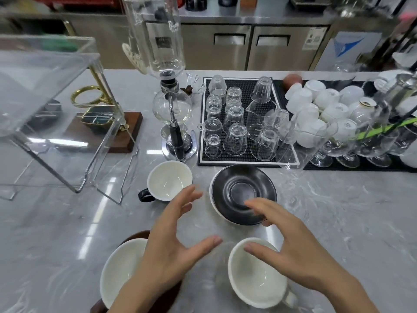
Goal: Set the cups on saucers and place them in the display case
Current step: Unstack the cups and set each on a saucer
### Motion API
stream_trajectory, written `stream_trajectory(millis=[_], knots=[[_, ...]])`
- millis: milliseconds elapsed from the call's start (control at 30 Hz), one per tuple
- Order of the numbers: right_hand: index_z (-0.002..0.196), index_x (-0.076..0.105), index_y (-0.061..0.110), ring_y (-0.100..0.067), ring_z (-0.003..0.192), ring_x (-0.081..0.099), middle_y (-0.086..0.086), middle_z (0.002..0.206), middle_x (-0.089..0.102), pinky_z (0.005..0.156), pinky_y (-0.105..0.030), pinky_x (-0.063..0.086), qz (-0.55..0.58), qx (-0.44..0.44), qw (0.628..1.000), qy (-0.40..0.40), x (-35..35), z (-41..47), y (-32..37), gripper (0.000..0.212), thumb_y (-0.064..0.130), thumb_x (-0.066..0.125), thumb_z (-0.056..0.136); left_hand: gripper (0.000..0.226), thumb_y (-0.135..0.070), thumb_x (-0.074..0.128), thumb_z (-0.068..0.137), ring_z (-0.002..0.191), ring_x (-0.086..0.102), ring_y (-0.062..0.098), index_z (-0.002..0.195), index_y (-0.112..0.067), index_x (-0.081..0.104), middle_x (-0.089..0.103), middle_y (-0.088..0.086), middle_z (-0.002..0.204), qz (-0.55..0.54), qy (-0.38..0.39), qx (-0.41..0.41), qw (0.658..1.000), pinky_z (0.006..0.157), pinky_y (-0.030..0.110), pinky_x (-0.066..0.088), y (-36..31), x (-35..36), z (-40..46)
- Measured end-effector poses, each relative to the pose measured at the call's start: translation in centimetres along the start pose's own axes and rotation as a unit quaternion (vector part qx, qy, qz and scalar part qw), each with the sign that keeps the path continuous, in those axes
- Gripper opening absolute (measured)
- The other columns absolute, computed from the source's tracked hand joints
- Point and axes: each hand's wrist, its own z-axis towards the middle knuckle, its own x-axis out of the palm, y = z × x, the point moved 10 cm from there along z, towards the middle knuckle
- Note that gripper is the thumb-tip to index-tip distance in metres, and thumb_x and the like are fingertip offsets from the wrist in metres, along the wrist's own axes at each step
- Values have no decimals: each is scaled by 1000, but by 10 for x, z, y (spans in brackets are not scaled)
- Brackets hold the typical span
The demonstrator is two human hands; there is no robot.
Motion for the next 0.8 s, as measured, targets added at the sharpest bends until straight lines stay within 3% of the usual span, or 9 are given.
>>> stream_trajectory(millis=[167,300,500,567,667,733,800], knots=[[140,47,38,6,134,40,31,141,44,104,-5,28,-25,-45,999,6,2,30,13,69,54,69,77,92,-50,85,66,125,60,3,146,-30,44,61,-22,136,18,-49,-13,999,104,20,47,13,-34,11],[139,48,37,5,134,40,27,141,46,105,-9,32,-33,-63,997,9,4,51,17,68,57,67,77,91,-52,84,64,124,60,5,144,-40,43,59,-24,137,41,-68,-32,996,101,27,49,21,-54,17],[139,48,34,9,130,40,23,140,45,105,-7,29,-41,-81,995,43,18,82,25,67,53,68,78,93,-52,85,64,127,56,0,145,-37,43,58,-22,138,96,-63,-57,992,106,26,45,39,-70,29],[140,48,31,6,131,40,20,139,48,108,-13,30,-46,-88,993,58,26,94,27,67,51,69,79,94,-51,88,63,129,52,-2,145,-38,42,55,-21,140,129,-50,-61,989,107,19,40,44,-74,35],[142,45,28,2,132,40,15,142,48,110,-14,28,-76,-103,989,73,37,113,30,70,47,72,81,98,-43,93,64,129,45,-3,146,-36,40,50,-18,144,162,-29,-67,984,97,-4,28,52,-78,46],[145,43,25,-1,134,39,11,146,46,109,-9,23,-95,-114,986,82,43,125,34,72,45,73,82,101,-45,93,63,131,42,-3,147,-34,39,47,-18,146,175,-22,-70,982,100,1,28,60,-81,52],[147,39,23,-4,137,36,8,150,43,108,-9,19,-109,-120,982,91,51,135,38,75,45,72,83,108,-49,92,61,134,39,-2,151,-31,36,43,-18,149,182,-9,-81,980,108,16,30,69,-83,58]])
